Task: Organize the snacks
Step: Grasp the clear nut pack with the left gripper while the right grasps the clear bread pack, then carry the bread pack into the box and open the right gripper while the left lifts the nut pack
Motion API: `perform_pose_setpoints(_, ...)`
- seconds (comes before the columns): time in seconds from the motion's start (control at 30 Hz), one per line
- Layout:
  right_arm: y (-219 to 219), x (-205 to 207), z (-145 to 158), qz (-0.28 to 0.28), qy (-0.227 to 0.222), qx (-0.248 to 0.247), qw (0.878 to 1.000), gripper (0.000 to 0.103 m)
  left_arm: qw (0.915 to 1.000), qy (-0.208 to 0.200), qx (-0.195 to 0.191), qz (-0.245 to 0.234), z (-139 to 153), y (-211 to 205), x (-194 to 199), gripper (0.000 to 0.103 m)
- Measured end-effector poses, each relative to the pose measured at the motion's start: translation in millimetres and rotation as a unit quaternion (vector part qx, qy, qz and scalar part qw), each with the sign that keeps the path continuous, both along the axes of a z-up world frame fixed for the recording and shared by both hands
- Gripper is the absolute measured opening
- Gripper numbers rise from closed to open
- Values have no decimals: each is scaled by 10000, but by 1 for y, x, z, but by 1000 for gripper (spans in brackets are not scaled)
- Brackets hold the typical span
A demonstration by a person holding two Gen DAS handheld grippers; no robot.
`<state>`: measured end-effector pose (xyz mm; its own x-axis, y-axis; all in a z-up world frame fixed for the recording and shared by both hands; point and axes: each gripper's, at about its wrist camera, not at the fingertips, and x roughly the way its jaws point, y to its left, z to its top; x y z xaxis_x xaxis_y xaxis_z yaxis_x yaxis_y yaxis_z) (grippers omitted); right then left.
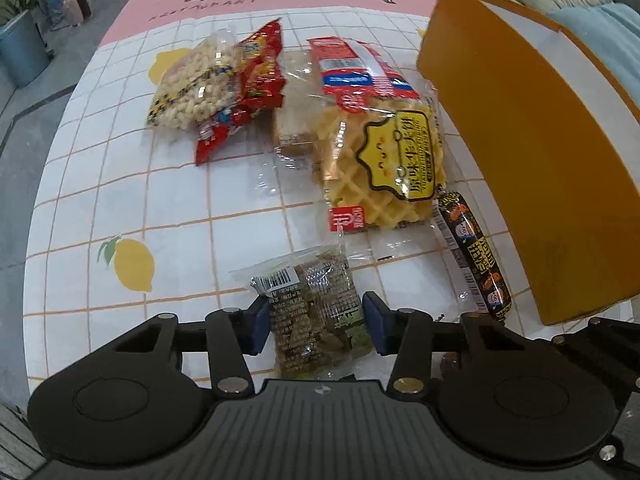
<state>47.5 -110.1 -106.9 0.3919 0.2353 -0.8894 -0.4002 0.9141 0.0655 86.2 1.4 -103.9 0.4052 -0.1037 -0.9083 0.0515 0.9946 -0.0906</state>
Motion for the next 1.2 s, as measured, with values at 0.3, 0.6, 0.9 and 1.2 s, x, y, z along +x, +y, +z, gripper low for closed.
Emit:
perform_pose_setpoints(0.3, -15, -9, 36, 21, -188, 906, 9957, 44, 9968, -484, -543, 340, 33, 37, -17, 52)
perform_pose_setpoints(0.6, -65, -14, 84, -626, -897, 1854, 9766, 44, 9867, -1189, -1049, 366, 72, 46, -29, 52)
perform_pose_setpoints(0.9, -149, -2, 104, -2166, -1348, 2190, 9418, 44, 9767, -1528, -1496, 183, 96, 26, -31, 52)
perform_pose_setpoints(1.2, -206, 24, 71, -3236, -753, 2013, 9215, 44, 9726, -1601, -1669, -252, 110, -20, -23, 52)
